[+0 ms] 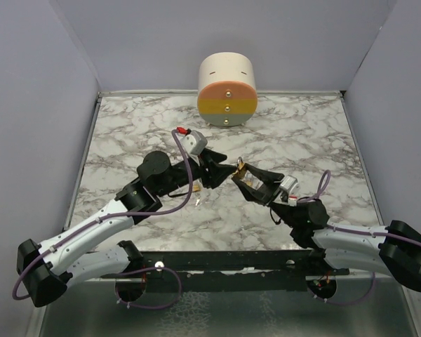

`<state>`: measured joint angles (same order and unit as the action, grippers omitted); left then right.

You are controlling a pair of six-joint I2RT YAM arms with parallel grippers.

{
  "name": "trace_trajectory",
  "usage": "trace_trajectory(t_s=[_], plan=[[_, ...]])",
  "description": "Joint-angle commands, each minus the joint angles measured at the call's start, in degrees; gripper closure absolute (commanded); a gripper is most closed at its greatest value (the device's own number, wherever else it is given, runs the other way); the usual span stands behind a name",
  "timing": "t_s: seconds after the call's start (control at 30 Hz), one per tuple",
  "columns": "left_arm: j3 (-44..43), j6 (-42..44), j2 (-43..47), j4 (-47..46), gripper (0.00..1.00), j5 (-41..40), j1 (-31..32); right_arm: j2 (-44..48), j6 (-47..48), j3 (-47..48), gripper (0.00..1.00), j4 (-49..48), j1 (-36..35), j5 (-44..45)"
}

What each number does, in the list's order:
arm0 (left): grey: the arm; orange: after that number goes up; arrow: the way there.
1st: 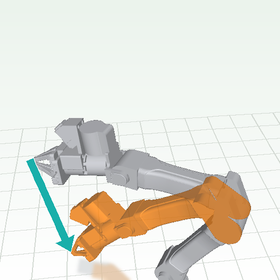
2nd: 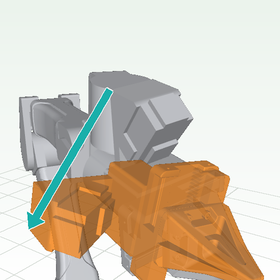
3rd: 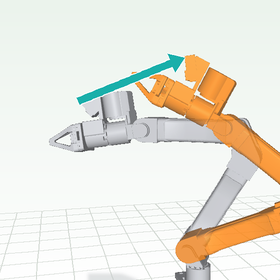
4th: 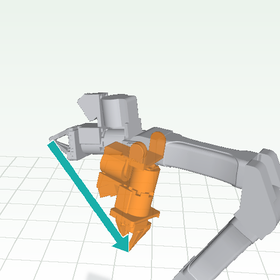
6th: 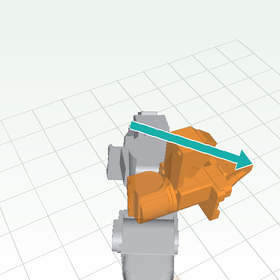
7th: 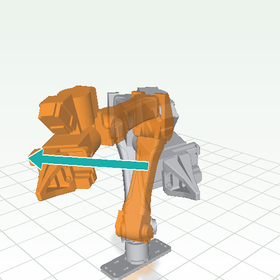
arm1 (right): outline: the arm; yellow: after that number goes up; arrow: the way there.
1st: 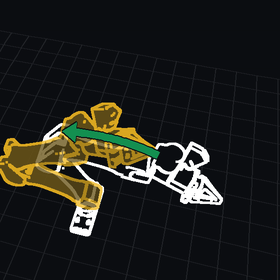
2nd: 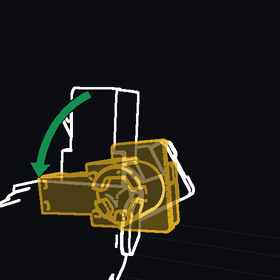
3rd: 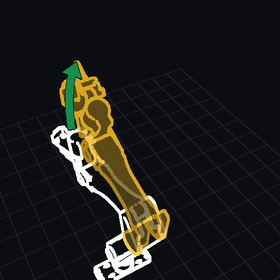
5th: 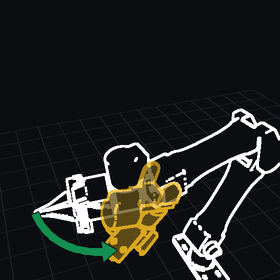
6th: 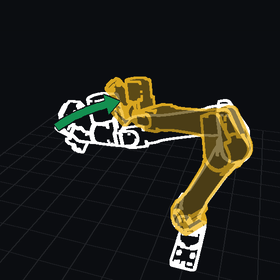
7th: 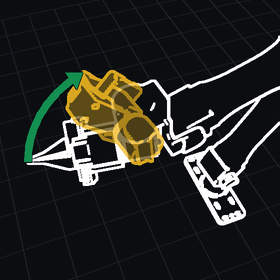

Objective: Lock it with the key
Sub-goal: Lock the lock.

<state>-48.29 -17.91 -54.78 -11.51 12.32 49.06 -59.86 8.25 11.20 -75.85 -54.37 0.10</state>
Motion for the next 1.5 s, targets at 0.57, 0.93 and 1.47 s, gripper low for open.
trace_trajectory(t_s=[0.57,0.93,1.47], plan=[[-2.0,3.1,1.6,-3.2,0.46,-1.2,3.0,-0.2,0.6,3.2,0.99,0.1,0.1,-0.7],[-2.7,2.8,-0.9,-3.1,0.46,-2.9,3.1,0.8,2.1,4.2,0.99,3.3,0.1,-2.0],[-2.6,3.6,-2.0,-3.1,0.54,-5.5,3.1,2.7,2.0,3.8,0.99,3.4,0.1,-3.0]])
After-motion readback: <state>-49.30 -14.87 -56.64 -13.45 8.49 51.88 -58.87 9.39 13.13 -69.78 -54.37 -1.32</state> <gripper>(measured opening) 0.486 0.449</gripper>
